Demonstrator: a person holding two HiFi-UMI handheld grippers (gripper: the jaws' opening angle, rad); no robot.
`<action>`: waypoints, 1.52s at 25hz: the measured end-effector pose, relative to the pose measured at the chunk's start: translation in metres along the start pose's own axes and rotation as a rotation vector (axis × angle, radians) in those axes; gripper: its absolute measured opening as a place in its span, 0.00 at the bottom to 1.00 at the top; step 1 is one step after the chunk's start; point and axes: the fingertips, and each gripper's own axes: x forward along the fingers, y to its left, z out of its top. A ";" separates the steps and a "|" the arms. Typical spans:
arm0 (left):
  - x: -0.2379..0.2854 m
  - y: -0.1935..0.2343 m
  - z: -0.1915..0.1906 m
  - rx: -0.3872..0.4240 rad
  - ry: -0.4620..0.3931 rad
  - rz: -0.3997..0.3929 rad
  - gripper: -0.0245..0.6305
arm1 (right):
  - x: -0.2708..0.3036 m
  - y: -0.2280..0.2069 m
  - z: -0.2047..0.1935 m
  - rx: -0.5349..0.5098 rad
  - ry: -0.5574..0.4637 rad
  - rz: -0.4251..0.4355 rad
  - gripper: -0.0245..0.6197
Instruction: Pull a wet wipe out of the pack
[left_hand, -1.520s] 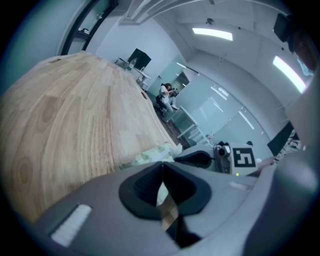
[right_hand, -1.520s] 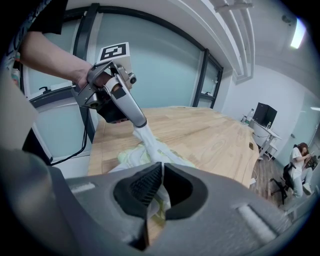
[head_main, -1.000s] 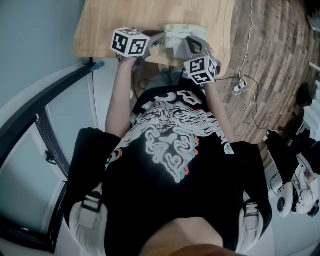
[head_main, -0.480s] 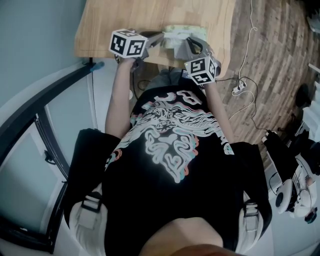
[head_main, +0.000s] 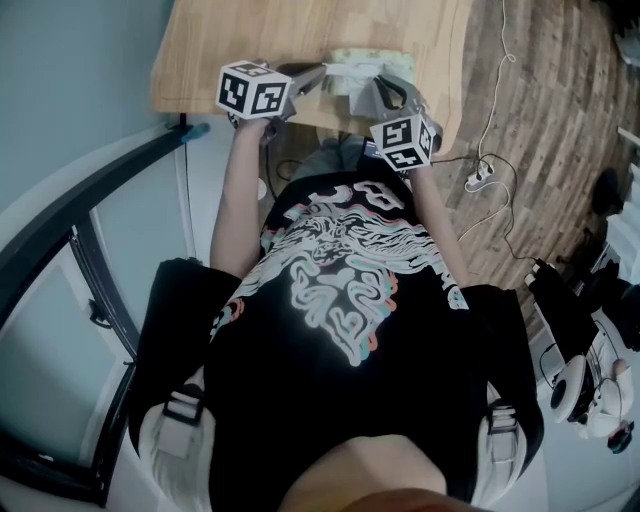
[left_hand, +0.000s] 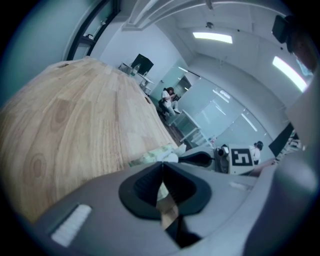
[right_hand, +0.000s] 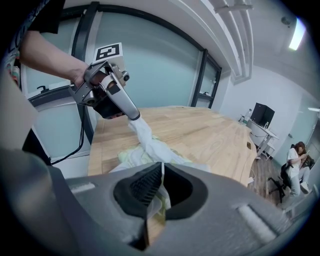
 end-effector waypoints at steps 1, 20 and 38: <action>-0.001 0.000 0.001 0.001 -0.011 0.001 0.03 | 0.000 0.000 0.000 -0.001 -0.001 -0.001 0.06; -0.015 0.003 0.000 0.013 -0.138 0.032 0.03 | -0.016 0.025 0.028 0.023 -0.200 0.103 0.06; -0.035 0.015 0.003 0.037 -0.242 0.104 0.03 | -0.013 0.024 0.031 0.001 -0.196 0.123 0.06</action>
